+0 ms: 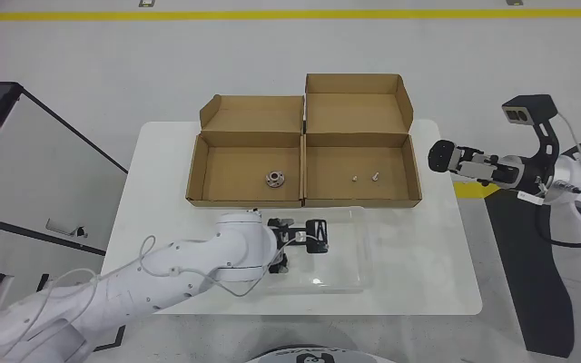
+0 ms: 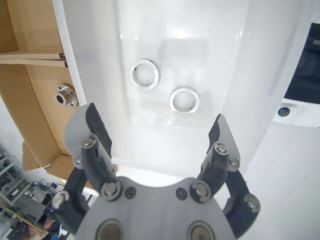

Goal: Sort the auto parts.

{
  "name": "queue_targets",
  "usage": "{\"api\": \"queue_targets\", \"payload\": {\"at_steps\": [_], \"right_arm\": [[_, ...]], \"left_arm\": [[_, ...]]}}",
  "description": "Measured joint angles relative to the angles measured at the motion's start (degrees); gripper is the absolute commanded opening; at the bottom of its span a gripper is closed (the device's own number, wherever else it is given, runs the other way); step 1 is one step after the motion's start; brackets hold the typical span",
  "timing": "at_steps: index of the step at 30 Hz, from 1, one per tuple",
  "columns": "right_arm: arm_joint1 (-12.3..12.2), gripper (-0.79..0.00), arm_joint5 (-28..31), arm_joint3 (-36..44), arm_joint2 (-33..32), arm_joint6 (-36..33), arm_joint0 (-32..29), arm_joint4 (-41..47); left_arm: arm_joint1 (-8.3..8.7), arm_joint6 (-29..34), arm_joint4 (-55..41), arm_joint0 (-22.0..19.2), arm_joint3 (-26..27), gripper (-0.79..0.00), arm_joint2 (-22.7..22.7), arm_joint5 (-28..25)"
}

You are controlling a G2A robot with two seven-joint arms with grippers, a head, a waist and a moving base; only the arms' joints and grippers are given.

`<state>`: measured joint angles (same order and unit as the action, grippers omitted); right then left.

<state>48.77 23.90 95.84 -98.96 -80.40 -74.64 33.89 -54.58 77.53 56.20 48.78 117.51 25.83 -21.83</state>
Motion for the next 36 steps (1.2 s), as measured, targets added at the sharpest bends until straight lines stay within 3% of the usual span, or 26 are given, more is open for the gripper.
{"api": "queue_targets", "payload": {"at_steps": [5, 12, 15, 26, 28, 36], "right_arm": [[0.0, 0.0, 0.0, 0.0, 0.0, 0.0, 0.0, 0.0], [0.0, 0.0, 0.0, 0.0, 0.0, 0.0, 0.0, 0.0], [0.0, 0.0, 0.0, 0.0, 0.0, 0.0, 0.0, 0.0], [0.0, 0.0, 0.0, 0.0, 0.0, 0.0, 0.0, 0.0], [0.0, 0.0, 0.0, 0.0, 0.0, 0.0, 0.0, 0.0], [0.0, 0.0, 0.0, 0.0, 0.0, 0.0, 0.0, 0.0]], "left_arm": [[0.08, 0.6, -0.4, 0.6, 0.0, 0.0, 0.6, -0.9], [-0.01, -0.1, 0.6, 1.5, -0.8, -0.058, 1.0, -1.5], [-0.09, -0.6, 1.4, 1.8, -1.4, -0.123, 1.1, -1.6], [-0.13, -0.7, 3.3, 3.3, -3.5, -0.191, 1.5, -3.1], [-0.11, -0.9, 3.4, 3.7, -3.6, -0.246, 1.6, -3.2], [-0.08, -1.2, 4.4, 5.0, -4.5, -0.317, 1.8, -4.2]]}}
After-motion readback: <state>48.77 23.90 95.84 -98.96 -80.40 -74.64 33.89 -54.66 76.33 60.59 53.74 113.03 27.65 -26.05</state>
